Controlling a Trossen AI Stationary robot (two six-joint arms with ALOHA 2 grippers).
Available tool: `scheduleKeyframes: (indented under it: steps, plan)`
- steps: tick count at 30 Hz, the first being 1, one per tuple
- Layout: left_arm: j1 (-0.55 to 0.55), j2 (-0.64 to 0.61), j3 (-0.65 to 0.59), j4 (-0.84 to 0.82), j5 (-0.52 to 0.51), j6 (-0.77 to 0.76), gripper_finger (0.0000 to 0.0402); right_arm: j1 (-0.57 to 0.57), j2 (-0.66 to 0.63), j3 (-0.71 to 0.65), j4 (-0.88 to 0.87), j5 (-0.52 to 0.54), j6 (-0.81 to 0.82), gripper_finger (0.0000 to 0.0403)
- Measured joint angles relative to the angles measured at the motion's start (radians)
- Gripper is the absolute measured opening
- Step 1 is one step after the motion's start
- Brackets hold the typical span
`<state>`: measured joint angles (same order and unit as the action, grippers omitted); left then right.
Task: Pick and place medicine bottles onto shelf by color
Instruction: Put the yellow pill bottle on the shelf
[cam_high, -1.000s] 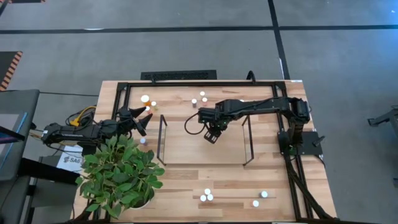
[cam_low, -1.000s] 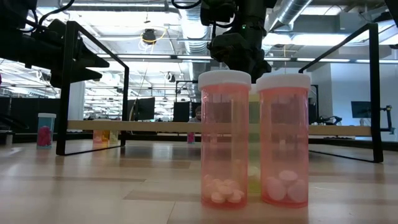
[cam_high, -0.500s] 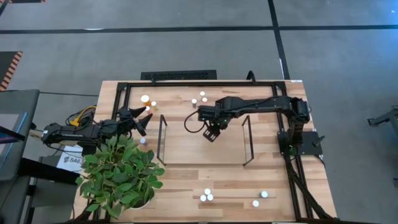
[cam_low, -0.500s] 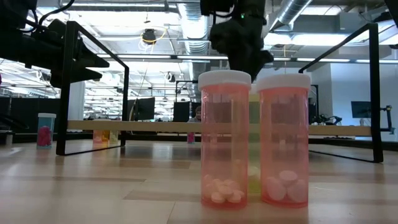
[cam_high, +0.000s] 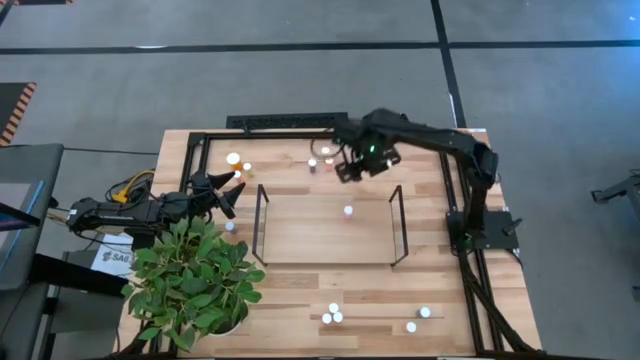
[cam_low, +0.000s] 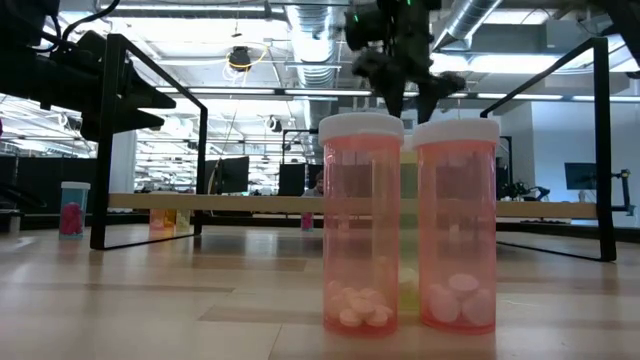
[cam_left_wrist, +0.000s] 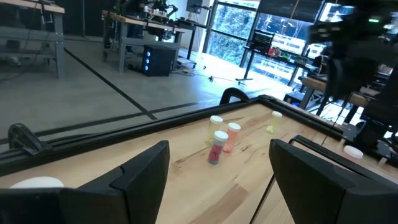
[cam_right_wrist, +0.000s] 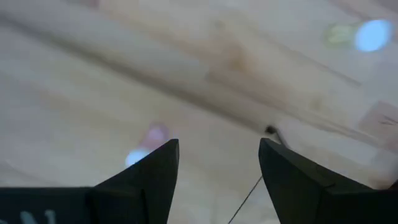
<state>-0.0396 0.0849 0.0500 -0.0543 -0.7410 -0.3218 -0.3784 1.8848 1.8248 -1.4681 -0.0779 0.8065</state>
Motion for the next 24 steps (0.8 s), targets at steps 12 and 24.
scheduleKeyframes:
  steps: [12,24]
  plan:
    - [0.000,0.000,0.000,0.000,0.000,0.000,0.0265,-0.201,-0.057,-0.247,0.101,-0.064,0.064,0.0244]
    - [0.000,0.000,0.000,0.000,0.000,0.000,0.0265,-0.316,-0.262,-0.535,0.360,0.027,0.239,0.0244]
